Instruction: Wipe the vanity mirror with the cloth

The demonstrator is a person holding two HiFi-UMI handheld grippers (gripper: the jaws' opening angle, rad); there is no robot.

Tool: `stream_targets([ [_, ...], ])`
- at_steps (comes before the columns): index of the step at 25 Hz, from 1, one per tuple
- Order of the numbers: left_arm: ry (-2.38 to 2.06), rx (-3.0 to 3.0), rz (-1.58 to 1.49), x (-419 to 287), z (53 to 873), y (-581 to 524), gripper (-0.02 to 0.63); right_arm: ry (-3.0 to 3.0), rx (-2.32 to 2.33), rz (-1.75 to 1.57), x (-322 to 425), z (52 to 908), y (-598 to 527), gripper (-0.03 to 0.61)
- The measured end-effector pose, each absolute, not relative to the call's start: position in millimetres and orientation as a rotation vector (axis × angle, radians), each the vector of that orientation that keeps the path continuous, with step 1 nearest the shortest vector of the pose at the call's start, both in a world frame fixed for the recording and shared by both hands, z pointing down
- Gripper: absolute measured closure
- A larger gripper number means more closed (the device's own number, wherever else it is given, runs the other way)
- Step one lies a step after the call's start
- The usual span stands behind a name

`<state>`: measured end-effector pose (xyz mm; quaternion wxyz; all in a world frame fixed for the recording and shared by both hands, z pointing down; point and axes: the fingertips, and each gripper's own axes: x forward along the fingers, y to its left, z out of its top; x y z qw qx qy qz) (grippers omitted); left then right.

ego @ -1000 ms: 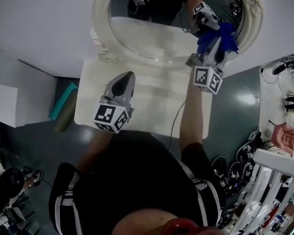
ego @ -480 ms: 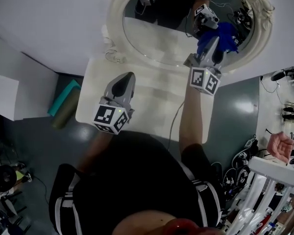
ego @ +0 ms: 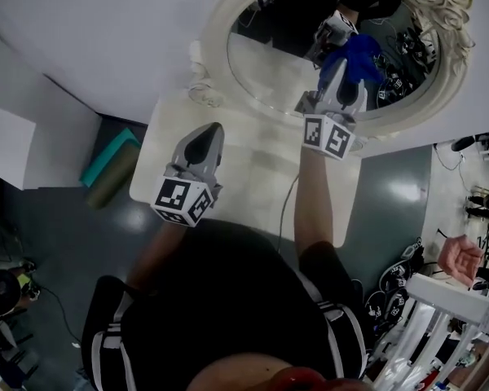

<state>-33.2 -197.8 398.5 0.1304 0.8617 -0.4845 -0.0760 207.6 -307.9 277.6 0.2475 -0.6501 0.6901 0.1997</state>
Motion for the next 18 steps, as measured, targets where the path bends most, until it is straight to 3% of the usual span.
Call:
stream_targets([
  [18, -1.568, 2.389, -0.26, -97, 404, -190, 0.601, 2.068, -1.667, 0.552, 95, 303, -336, 0.506],
])
